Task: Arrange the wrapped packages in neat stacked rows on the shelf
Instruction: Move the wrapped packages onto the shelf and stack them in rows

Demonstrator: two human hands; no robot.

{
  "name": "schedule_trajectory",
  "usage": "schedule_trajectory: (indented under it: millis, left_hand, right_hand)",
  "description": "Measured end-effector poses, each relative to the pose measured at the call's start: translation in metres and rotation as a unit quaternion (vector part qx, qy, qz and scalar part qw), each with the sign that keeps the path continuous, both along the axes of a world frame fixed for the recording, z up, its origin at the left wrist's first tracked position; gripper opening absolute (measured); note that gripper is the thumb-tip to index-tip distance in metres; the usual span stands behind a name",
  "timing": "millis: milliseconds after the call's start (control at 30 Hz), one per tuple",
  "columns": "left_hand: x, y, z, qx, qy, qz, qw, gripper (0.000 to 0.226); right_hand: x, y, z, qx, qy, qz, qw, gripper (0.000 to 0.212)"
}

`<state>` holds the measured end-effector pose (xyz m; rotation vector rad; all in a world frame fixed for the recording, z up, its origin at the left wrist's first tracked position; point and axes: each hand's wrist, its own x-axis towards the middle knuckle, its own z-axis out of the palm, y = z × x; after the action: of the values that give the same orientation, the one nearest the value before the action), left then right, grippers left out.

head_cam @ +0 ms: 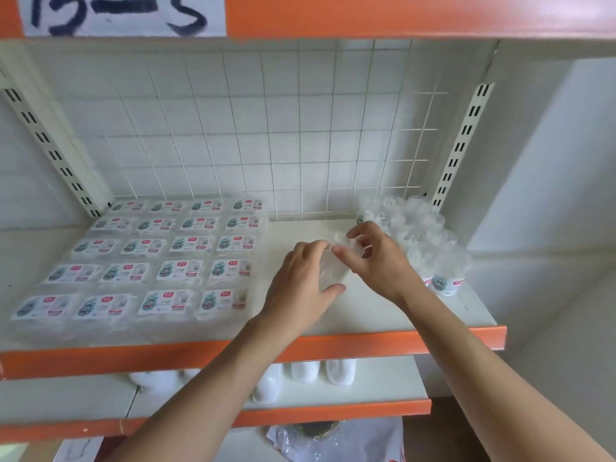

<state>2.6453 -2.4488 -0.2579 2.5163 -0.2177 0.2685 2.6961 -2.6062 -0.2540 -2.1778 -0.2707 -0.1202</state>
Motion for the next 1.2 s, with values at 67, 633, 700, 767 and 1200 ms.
schedule_trajectory:
  millis: [67, 633, 700, 767, 1200]
  left_hand:
    - [0.006, -0.010, 0.001, -0.028, 0.005, 0.007, 1.000, 0.067]
    - [0.032, -0.039, 0.007, -0.411, 0.211, -0.080, 0.884, 0.046]
    - [0.032, -0.041, 0.005, -0.395, 0.201, -0.079, 0.893, 0.045]
    - [0.033, -0.044, 0.004, -0.356, 0.188, -0.086, 0.911, 0.044]
    - [0.041, -0.055, -0.011, -0.198, 0.084, -0.086, 0.973, 0.058]
  right_hand:
    - [0.004, -0.008, 0.007, -0.002, 0.030, 0.026, 0.999, 0.043]
    - [0.030, -0.062, 0.035, 0.045, 0.067, 0.144, 0.986, 0.013]
    - [0.031, -0.063, 0.035, 0.035, 0.056, 0.123, 0.990, 0.021]
    - [0.032, -0.065, 0.035, 0.005, 0.040, 0.110, 0.993, 0.026]
    - [0.023, -0.074, 0.036, -0.123, -0.005, 0.089, 0.988, 0.027]
